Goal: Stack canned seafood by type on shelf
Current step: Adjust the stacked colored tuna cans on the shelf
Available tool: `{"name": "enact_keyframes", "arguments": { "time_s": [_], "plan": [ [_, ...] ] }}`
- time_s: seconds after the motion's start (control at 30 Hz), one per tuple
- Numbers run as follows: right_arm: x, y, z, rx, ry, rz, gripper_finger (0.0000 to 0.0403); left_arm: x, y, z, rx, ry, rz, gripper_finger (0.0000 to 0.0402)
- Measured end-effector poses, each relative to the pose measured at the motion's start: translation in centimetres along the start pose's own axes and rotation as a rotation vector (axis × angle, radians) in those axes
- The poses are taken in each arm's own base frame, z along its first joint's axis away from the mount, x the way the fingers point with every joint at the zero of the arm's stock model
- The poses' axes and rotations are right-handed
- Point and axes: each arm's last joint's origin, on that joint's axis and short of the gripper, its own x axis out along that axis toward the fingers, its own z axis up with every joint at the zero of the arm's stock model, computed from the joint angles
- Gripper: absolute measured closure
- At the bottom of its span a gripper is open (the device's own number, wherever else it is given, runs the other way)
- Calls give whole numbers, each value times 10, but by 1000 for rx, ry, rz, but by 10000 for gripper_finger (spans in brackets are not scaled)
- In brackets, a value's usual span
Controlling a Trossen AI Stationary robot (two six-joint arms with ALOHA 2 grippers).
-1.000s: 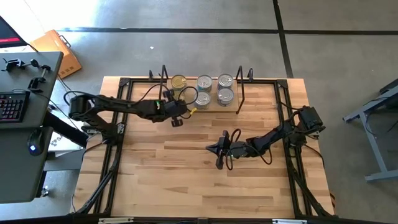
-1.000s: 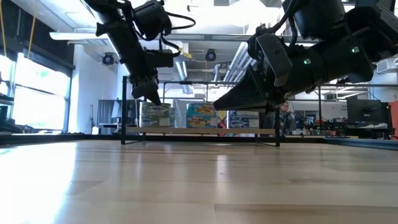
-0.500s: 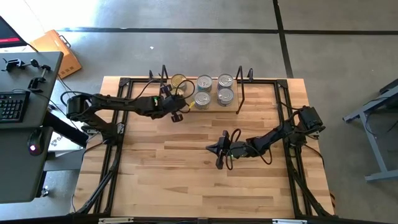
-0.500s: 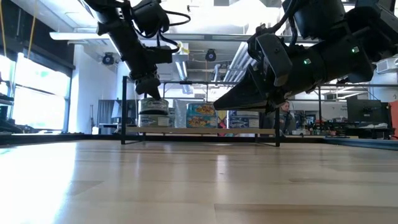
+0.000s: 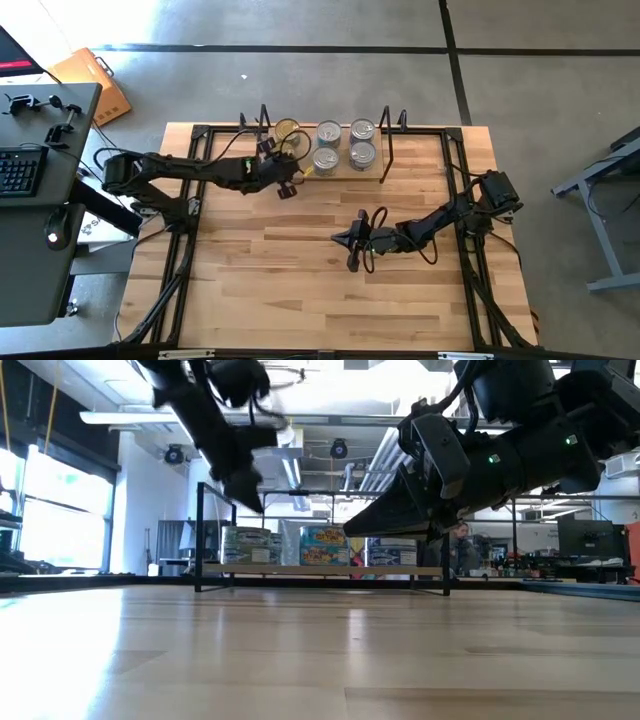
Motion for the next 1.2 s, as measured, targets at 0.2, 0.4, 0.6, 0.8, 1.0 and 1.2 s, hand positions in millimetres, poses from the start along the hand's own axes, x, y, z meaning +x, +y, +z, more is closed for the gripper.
{"name": "enact_keyframes", "arguments": {
  "time_s": [0.2,0.4,0.6,0.8,1.0,1.2],
  "plan": [
    [-5,3,4,-31,6,17,403,-50,-7,5,-80,-122,-72,289],
    [-29,13,25,-86,29,42,403,-81,0,5,-173,-206,-38,298],
    [-52,17,47,-139,10,72,403,-59,43,29,-279,-225,-108,342],
    [-55,16,51,-150,-2,68,403,-2,75,46,-221,-29,-84,397],
    [-50,13,46,-156,19,50,403,57,87,47,-205,198,-56,396],
    [-49,13,45,-161,27,49,403,84,84,44,-182,278,-62,401]
  ]
}}
